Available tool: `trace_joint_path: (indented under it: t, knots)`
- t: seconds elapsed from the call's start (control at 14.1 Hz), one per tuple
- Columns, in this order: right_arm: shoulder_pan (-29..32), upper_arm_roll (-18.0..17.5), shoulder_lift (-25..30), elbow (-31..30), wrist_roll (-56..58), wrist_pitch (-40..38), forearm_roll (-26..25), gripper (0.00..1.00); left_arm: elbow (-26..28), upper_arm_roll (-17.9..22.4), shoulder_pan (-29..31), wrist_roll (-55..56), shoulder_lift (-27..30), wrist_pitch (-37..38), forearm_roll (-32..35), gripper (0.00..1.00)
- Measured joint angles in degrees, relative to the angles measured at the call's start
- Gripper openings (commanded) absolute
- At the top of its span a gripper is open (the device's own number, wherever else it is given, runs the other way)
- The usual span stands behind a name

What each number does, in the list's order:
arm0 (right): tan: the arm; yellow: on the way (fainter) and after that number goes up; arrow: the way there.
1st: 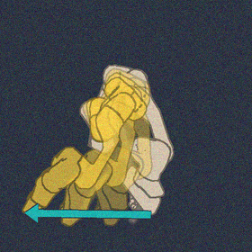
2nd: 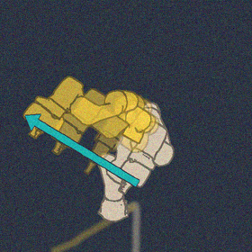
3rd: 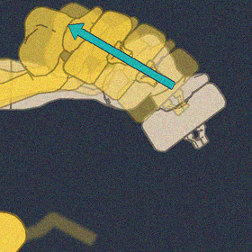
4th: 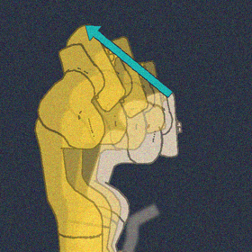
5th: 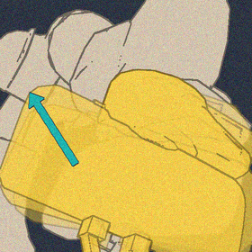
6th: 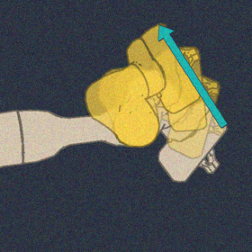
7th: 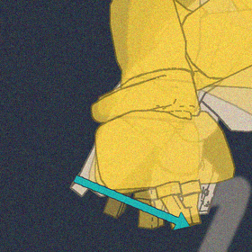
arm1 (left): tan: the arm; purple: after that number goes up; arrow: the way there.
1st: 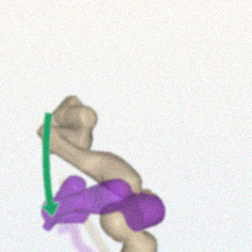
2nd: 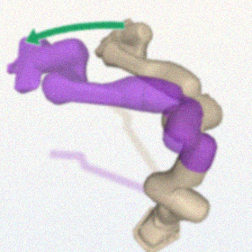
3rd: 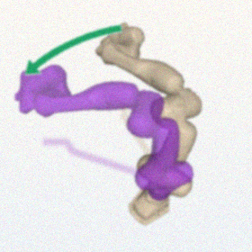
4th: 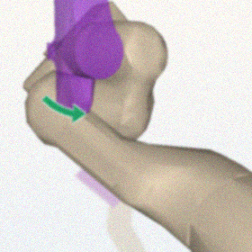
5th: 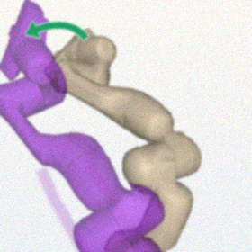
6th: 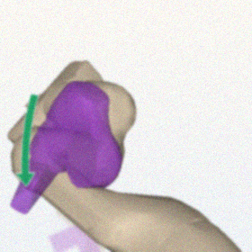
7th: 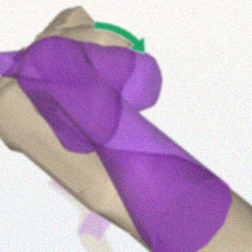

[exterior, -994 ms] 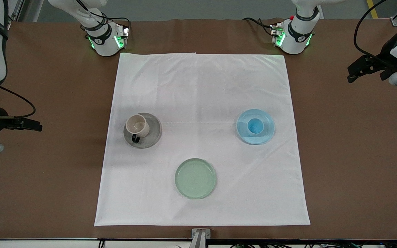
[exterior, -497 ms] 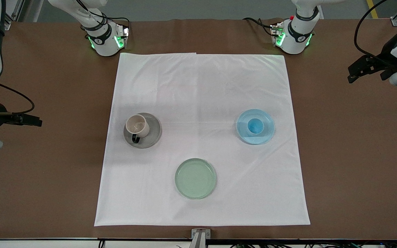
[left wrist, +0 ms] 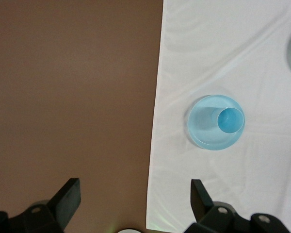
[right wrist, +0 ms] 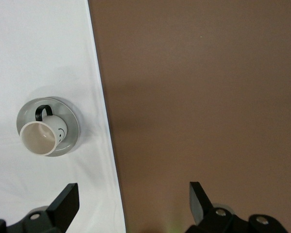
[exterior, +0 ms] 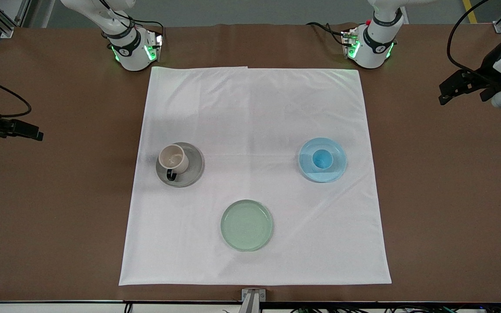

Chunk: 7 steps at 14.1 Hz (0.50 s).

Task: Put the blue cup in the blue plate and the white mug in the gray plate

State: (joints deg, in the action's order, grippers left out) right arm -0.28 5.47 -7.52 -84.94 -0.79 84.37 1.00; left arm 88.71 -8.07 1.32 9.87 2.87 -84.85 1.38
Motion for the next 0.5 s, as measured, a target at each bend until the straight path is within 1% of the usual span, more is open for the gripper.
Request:
trace_joint_path:
  t: [0.21,0.5]
  knots:
    - [0.07,-0.06,5.2,-3.83,0.0,-0.29,0.0,1.0,0.0,-0.02,0.0,0.0,0.0,-0.04,0.0,1.0]
    - [0.07,-0.38,9.14,-4.6,0.01,-1.75,-0.01,1.0,0.01,-0.02,0.0,0.0,0.0,-0.04,0.0,1.0]
